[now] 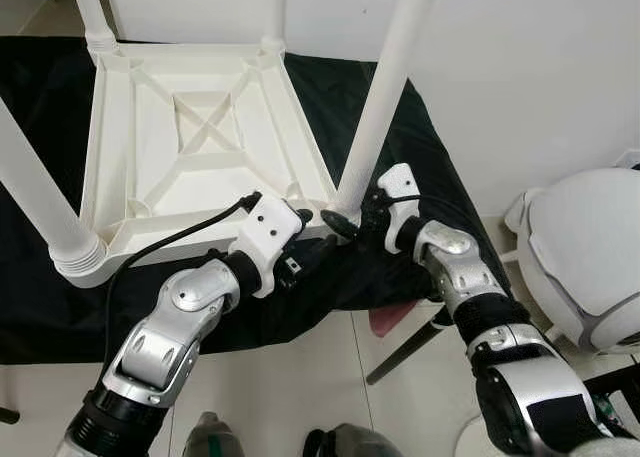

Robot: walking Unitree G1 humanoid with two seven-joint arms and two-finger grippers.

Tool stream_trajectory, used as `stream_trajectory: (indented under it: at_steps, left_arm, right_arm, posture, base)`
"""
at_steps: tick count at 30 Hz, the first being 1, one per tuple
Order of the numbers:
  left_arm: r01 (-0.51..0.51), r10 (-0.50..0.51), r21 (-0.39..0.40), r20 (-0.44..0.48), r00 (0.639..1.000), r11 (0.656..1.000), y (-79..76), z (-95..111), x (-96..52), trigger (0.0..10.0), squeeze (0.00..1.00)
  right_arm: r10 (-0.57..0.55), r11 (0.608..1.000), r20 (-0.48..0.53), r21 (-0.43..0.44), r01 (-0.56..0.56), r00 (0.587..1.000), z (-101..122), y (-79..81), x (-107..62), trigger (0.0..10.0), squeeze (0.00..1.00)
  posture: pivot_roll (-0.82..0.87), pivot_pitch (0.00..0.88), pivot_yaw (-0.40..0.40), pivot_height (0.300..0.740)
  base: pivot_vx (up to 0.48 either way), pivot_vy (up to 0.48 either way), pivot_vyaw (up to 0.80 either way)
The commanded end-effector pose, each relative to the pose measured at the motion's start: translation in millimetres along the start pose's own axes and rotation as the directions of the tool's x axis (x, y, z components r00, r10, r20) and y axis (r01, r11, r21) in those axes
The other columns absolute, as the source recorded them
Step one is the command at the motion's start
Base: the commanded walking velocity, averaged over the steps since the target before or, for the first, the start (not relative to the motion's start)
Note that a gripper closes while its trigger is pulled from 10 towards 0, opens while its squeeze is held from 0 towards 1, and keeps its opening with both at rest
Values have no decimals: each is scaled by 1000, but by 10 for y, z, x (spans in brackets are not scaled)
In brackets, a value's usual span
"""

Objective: Building children table

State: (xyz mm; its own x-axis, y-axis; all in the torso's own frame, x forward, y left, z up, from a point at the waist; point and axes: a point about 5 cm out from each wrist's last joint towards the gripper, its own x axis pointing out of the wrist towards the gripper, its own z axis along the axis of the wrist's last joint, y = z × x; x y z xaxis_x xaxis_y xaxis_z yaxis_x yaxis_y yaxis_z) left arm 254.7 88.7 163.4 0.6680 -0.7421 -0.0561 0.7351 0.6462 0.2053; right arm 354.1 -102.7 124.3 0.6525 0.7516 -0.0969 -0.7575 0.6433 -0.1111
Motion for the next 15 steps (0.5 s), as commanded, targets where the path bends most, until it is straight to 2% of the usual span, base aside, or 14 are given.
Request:
stream_trajectory:
  at_steps: [1,9,10,12,13,15]
  left_arm:
    - [42,-42,8,3,999,999,-25,29,-14,10000,0]
    - [29,-29,12,3,1000,999,-1,39,-26,10000,0]
    - [24,-24,13,4,1000,1000,9,43,-28,10000,0]
    - [20,-20,15,4,1000,1000,18,45,-30,10000,0]
    - [16,-16,16,4,1000,1000,28,48,-34,10000,0]
    - [13,-13,17,4,1000,1000,33,49,-37,10000,0]
  right_arm:
    - [12,1000,-16,-2,-12,1000,-21,38,79,10000,0]
    - [17,1000,-23,12,-16,1000,-33,90,155,10000,0]
    - [13,1000,-25,23,-13,1000,-42,98,166,2824,0]
    - [12,999,-31,31,-11,999,-57,104,170,2824,0]
    - [8,999,-39,45,-6,999,-87,96,155,0,0]
    - [4,999,-44,54,-2,999,-112,82,132,0,0]
  posture:
    - [73,0,-108,740]
    - [87,0,-111,740]
    - [89,0,-111,740]
    - [92,0,-111,740]
    - [93,0,-111,740]
    - [91,0,-110,740]
  base:
    - [0,0,0]
    - [0,0,0]
    - [0,0,0]
    - [0,0,0]
    - [0,0,0]
    - [0,0,0]
